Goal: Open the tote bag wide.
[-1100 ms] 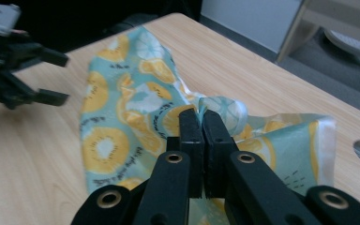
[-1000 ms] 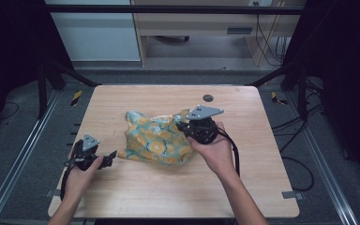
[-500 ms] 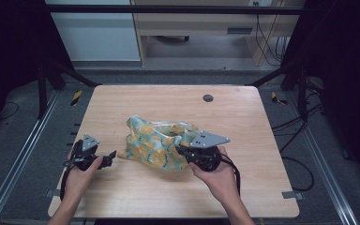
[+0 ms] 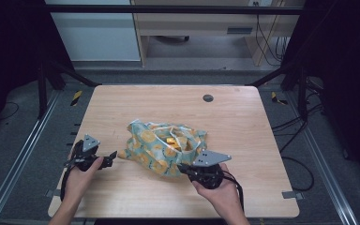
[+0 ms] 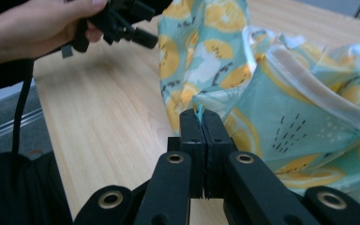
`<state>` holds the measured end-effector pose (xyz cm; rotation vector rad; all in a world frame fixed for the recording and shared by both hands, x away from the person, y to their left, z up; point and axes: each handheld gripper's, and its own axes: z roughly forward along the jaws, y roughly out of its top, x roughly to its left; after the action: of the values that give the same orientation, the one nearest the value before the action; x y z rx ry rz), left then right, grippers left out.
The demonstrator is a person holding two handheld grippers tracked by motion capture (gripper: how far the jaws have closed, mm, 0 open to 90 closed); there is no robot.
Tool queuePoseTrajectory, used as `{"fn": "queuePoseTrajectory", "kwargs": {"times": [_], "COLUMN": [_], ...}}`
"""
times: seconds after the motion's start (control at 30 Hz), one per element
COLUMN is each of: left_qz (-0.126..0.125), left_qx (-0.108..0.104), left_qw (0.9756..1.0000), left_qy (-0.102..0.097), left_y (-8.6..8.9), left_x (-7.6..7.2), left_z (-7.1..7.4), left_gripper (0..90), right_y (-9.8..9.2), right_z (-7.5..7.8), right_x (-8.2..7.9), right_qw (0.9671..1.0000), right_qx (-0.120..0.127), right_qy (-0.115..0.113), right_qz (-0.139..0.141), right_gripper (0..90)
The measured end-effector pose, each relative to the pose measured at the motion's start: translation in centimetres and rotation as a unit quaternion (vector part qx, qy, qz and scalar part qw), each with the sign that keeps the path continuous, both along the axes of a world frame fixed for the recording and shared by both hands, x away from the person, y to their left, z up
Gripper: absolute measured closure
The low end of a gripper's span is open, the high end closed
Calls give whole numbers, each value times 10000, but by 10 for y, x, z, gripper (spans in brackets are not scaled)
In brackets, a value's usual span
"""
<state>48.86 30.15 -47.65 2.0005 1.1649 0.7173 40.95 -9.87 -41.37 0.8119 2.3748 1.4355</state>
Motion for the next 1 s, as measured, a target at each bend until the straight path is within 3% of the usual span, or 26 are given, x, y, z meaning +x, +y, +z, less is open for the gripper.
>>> {"fn": "queuePoseTrajectory", "kwargs": {"times": [0.53,1.0], "left_qz": [-22,-106], "left_qx": [-31,-123], "left_qw": [10000,9998], "left_qy": [-33,-102], "left_y": [-1,-2], "left_x": [-2,-5], "left_z": [2,6], "left_gripper": [82,90], "right_y": [5,-7], "right_z": [-33,-58], "right_x": [-9,-11], "right_qw": [9985,9932], "right_qx": [-355,-900], "right_qy": [385,744], "right_qz": [154,21], "right_gripper": [893,890]}}
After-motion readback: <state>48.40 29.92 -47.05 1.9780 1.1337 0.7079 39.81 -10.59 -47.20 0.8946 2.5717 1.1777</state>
